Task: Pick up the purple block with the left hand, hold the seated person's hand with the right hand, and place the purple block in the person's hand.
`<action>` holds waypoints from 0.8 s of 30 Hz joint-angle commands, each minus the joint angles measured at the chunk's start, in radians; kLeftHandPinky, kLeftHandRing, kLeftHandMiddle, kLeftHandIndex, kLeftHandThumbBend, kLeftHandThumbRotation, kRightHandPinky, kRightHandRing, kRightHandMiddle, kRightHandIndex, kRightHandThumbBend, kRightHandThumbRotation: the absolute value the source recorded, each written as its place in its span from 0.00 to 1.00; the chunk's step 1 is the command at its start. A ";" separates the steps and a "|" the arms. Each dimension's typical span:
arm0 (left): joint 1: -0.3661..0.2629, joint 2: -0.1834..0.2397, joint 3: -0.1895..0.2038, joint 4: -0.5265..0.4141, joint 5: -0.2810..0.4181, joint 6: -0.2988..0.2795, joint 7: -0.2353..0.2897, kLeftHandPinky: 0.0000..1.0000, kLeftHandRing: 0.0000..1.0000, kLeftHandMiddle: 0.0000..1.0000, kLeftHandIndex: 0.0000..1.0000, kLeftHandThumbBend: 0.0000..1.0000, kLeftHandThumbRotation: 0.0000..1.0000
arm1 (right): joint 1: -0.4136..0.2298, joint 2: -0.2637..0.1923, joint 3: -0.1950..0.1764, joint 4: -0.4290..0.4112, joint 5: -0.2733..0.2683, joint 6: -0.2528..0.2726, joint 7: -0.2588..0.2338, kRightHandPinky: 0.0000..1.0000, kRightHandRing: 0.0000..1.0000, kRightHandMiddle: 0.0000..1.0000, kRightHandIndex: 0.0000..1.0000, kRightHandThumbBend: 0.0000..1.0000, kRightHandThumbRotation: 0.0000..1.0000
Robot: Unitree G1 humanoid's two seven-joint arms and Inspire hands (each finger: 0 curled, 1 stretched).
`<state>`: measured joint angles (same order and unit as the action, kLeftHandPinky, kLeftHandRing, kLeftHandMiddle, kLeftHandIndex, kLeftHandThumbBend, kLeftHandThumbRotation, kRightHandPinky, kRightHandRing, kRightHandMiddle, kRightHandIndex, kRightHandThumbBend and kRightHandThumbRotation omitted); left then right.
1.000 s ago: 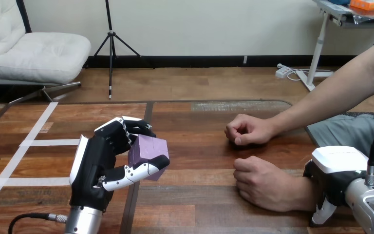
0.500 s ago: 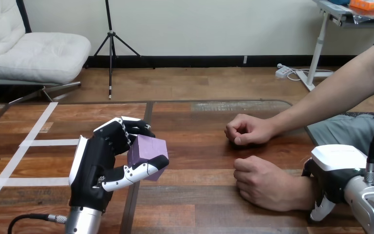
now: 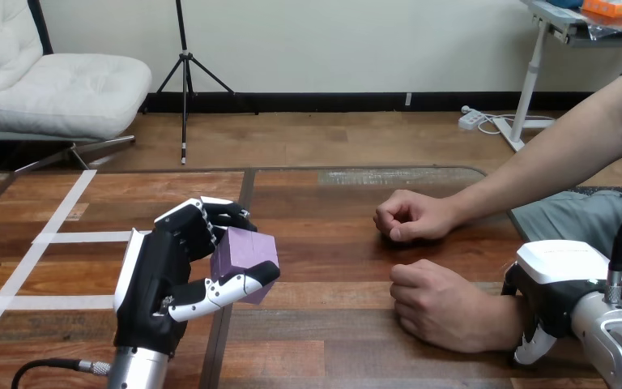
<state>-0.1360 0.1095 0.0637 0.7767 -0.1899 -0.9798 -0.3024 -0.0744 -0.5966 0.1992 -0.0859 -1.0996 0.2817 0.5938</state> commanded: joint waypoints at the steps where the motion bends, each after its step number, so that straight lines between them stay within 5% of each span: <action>1: -0.034 0.000 0.021 -0.059 -0.008 -0.007 0.005 0.37 0.44 0.51 0.52 0.84 0.10 | -0.020 -0.016 0.019 0.042 0.023 -0.011 -0.008 0.34 0.44 0.52 0.61 0.73 0.00; 24: -0.033 0.001 0.027 -0.053 0.010 -0.016 0.016 0.37 0.44 0.51 0.52 0.84 0.11 | -0.004 -0.012 0.011 0.046 0.049 -0.017 -0.059 0.37 0.47 0.53 0.57 0.68 0.00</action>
<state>-0.1312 0.1096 0.0789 0.7766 -0.1848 -0.9799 -0.2897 -0.0747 -0.5969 0.1992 -0.0700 -1.0684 0.2667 0.5486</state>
